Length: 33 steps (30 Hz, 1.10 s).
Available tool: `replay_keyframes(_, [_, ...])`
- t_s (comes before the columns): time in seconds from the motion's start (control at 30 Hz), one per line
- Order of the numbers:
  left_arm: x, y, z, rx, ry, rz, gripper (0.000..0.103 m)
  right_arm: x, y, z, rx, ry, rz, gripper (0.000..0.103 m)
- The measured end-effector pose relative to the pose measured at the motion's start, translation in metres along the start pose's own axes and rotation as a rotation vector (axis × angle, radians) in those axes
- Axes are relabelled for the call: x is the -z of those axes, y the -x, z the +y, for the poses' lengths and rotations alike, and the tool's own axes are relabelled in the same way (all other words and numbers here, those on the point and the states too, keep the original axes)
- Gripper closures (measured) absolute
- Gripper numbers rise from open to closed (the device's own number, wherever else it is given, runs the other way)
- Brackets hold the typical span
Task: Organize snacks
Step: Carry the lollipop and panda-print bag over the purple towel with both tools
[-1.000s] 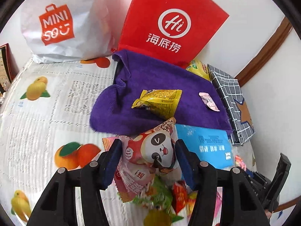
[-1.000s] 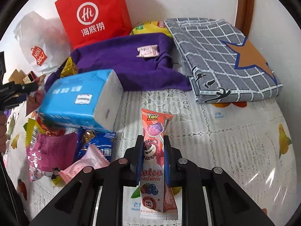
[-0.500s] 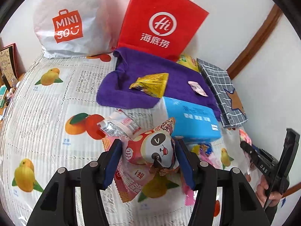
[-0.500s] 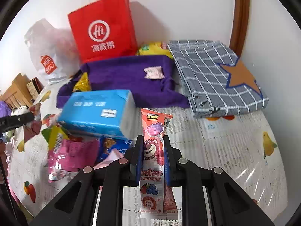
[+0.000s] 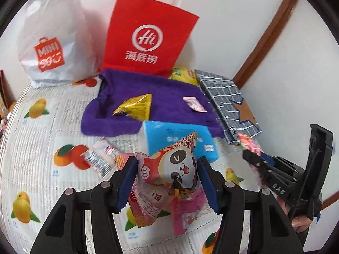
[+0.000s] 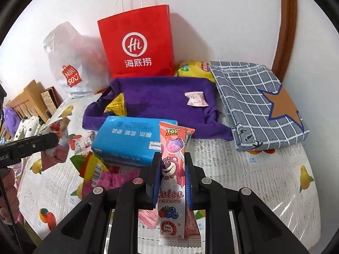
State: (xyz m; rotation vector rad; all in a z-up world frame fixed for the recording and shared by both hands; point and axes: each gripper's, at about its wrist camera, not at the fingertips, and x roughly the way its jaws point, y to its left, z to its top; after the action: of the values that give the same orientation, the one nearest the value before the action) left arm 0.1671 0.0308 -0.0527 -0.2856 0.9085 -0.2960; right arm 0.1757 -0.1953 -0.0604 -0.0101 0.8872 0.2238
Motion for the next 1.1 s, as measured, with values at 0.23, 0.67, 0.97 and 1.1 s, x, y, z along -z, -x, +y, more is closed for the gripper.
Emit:
replay_keyframes(0.23, [-0.019,-0.009,-0.020,0.020,-0.042,-0.007,0.047,-0.019,0.001,0.008,0.004,0.019,-0.030,0.083])
replay_keyframes(0.67, [-0.071,-0.025,-0.022,0.010,-0.071,-0.039,0.047,-0.080,-0.024,0.001,0.022,0.020,-0.067,0.083])
replay_keyframes(0.97, [-0.119,-0.040,-0.001,-0.030,-0.060,-0.072,0.047,-0.123,-0.053,-0.001,0.018,0.020,-0.081,0.083])
replay_keyframes(1.1, [-0.138,-0.052,0.010,-0.037,-0.046,-0.076,0.047,-0.139,-0.068,-0.007,0.019,0.009,-0.082,0.083])
